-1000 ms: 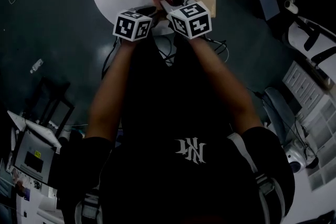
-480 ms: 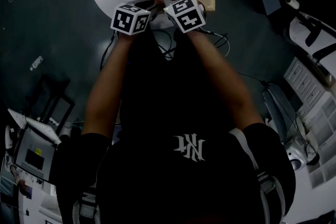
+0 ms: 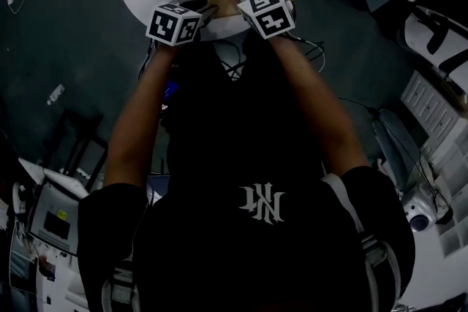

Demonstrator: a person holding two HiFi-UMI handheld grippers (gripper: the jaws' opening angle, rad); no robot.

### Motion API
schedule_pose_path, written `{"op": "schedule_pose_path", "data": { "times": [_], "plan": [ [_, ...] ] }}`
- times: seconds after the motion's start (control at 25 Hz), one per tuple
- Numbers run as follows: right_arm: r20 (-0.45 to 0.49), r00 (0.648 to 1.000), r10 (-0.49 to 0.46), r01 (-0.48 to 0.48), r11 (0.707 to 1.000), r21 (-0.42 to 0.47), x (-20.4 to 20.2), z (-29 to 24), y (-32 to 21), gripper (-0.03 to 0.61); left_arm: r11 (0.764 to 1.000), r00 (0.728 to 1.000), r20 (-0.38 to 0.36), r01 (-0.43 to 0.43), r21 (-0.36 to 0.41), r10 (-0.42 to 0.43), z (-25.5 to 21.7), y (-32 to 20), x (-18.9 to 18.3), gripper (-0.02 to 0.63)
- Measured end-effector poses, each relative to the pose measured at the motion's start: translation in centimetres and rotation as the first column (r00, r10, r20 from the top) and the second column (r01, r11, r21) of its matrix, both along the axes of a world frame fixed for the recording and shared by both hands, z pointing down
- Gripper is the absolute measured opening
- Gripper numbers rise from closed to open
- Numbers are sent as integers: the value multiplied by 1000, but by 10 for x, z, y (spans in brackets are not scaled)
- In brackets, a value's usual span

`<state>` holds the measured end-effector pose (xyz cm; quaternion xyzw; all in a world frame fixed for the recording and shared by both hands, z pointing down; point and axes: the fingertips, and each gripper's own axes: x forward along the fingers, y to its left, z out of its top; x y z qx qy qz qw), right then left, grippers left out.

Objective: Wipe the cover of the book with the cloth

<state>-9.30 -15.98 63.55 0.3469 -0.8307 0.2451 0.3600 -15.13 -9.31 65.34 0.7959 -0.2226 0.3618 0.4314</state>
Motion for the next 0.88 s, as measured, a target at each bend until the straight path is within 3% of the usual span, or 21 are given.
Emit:
{"op": "schedule_pose_path", "data": {
  "times": [0.72, 0.88],
  "plan": [
    [-90, 982, 166, -163, 986, 33, 119, -5, -9, 11, 1000, 1000, 20, 22, -10, -21, -3, 3, 0, 130],
    [-154, 956, 251, -253, 967, 7, 157, 3, -8, 11, 1000, 999, 26, 21, -4, -21, -4, 4, 0, 130]
  ]
}}
